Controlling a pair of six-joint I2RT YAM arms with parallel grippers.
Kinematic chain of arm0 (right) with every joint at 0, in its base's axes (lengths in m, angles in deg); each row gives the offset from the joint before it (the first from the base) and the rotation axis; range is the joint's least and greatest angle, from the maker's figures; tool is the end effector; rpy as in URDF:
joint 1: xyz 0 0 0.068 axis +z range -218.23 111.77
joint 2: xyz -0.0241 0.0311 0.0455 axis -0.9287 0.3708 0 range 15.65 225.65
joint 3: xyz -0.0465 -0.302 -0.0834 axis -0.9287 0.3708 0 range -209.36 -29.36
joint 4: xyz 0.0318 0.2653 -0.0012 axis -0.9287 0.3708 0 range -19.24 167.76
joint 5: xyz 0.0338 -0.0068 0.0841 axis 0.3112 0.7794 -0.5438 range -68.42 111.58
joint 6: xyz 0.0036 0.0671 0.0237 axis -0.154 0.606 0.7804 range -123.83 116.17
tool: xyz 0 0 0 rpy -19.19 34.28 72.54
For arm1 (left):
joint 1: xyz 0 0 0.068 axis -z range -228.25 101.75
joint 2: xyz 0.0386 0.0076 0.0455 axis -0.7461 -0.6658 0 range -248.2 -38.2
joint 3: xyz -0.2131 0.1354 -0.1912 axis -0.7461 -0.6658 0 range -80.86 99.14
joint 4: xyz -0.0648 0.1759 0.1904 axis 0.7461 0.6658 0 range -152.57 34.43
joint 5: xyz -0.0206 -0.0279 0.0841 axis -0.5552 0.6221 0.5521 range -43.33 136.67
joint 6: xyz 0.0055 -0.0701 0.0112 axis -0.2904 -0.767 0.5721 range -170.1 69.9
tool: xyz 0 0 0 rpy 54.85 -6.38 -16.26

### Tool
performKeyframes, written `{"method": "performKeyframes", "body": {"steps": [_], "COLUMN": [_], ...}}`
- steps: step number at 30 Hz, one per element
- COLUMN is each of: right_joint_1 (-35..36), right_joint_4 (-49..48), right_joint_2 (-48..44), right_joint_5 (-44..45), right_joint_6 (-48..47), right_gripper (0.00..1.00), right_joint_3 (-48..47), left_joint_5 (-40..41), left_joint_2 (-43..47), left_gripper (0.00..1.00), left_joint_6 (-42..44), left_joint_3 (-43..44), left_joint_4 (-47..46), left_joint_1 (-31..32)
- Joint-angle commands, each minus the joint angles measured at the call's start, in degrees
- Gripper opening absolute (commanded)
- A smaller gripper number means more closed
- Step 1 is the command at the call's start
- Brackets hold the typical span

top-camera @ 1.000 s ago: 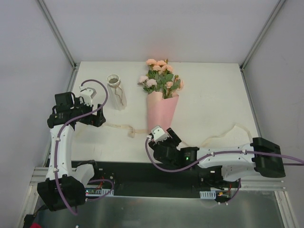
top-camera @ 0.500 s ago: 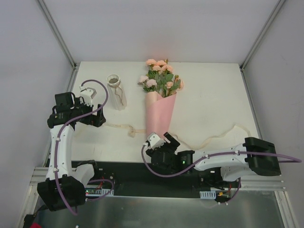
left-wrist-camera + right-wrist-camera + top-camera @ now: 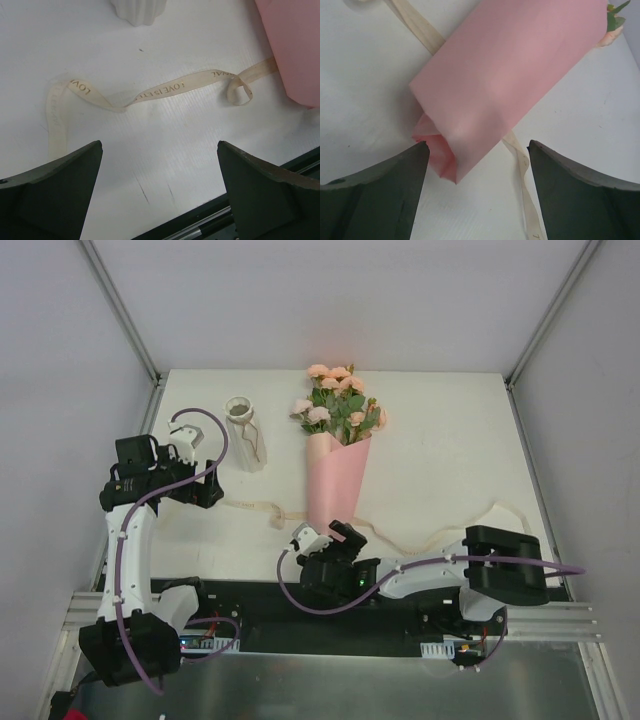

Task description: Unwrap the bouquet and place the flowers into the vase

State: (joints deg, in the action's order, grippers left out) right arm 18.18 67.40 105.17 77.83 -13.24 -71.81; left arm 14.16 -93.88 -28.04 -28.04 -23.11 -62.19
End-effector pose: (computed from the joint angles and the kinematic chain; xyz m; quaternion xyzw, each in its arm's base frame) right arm 0.0679 0.3057 0.2061 -0.4776 0.6811 -0.1234 0.5412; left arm 0.1928 0.0153 0.3330 0.1751 0.8679 -0.1236 0.4481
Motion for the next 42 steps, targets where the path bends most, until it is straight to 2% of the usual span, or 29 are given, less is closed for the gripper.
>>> {"method": "performKeyframes", "body": {"steps": [1, 7, 12, 18, 21, 24, 25, 26, 27, 28, 29, 30, 31, 32, 33, 36, 39, 42], "right_joint_1": [-1.0, -2.4, -4.8, -5.4, -4.9, -4.8, -4.7, -4.7, -4.4, -4.2, -3.8, -2.4, -1.3, -0.4, 1.1, 3.9, 3.7, 0.9], "right_joint_4": [-10.9, -16.0, -16.1, -16.2, -10.8, 2.0, 11.7, 18.1, 25.5, 42.2, 52.1, 62.0, 82.3, 93.2, 98.4, 98.3, 98.4, 98.3], "right_joint_2": [1.8, 3.8, 3.0, -4.6, -10.8, -16.8, -19.4, -20.6, -21.3, -21.7, -21.3, -20.4, -16.9, -14.5, -12.3, -10.7, -13.6, -20.7], "right_joint_5": [8.3, 10.9, 12.6, 16.7, 20.3, 24.2, 25.2, 27.0, 27.8, 28.6, 30.0, 30.6, 31.0, 31.5, 31.4, 30.3, 30.1, 31.1], "right_joint_6": [-4.5, -6.6, -5.5, -5.4, -1.0, 9.2, 13.4, 25.1, 31.7, 40.5, 58.5, 69.9, 80.1, 100.7, 97.8, 98.9, 100.4, 100.2], "right_gripper": [0.84, 0.83, 0.82, 0.82, 0.84, 0.85, 0.85, 0.86, 0.86, 0.86, 0.87, 0.88, 0.88, 0.89, 0.90, 0.92, 0.92, 0.93], "right_joint_3": [-2.6, -5.5, -5.5, -2.9, -1.2, -0.8, -0.9, -1.3, -3.1, -4.3, -5.7, -9.0, -10.5, -12.3, -13.4, -14.6, -13.8, -14.2], "left_joint_5": [-1.3, -1.8, -1.7, -2.4, -2.6, -2.5, -2.6, -2.6, -2.7, -2.7, -2.9, -2.9, -2.9, -3.2, -3.2, -3.4, -3.7, -3.6], "left_joint_2": [1.5, 1.9, 2.1, 2.1, 2.2, 2.2, 2.2, 2.1, 2.1, 2.0, 2.0, 2.0, 1.9, 1.8, 1.7, 1.4, 1.4, 1.6], "left_gripper": [0.99, 0.99, 0.99, 0.99, 0.99, 0.99, 0.99, 0.99, 0.99, 0.99, 0.99, 0.99, 0.99, 0.99, 0.99, 0.99, 0.99, 0.99], "left_joint_6": [0.8, 0.6, 0.7, 0.5, 0.4, 0.3, 0.3, 0.3, 0.3, 0.3, 0.2, 0.3, 0.3, 0.1, 0.0, -0.4, -0.4, 0.3], "left_joint_3": [0.1, -0.1, 0.0, 0.5, 1.1, 1.4, 1.6, 1.8, 1.8, 2.0, 2.0, 2.1, 2.2, 2.3, 2.5, 3.1, 3.6, 3.9], "left_joint_4": [0.0, 0.1, 0.3, 0.4, 0.7, 0.8, 0.8, 0.9, 1.0, 1.0, 1.0, 1.0, 1.0, 1.0, 1.0, 1.1, 1.6, 1.9], "left_joint_1": [-0.1, -0.1, -0.1, -0.1, -0.1, -0.1, 0.0, -0.1, -0.1, -0.1, 0.0, 0.0, 0.0, 0.0, 0.0, 0.0, -0.1, -0.1]}}
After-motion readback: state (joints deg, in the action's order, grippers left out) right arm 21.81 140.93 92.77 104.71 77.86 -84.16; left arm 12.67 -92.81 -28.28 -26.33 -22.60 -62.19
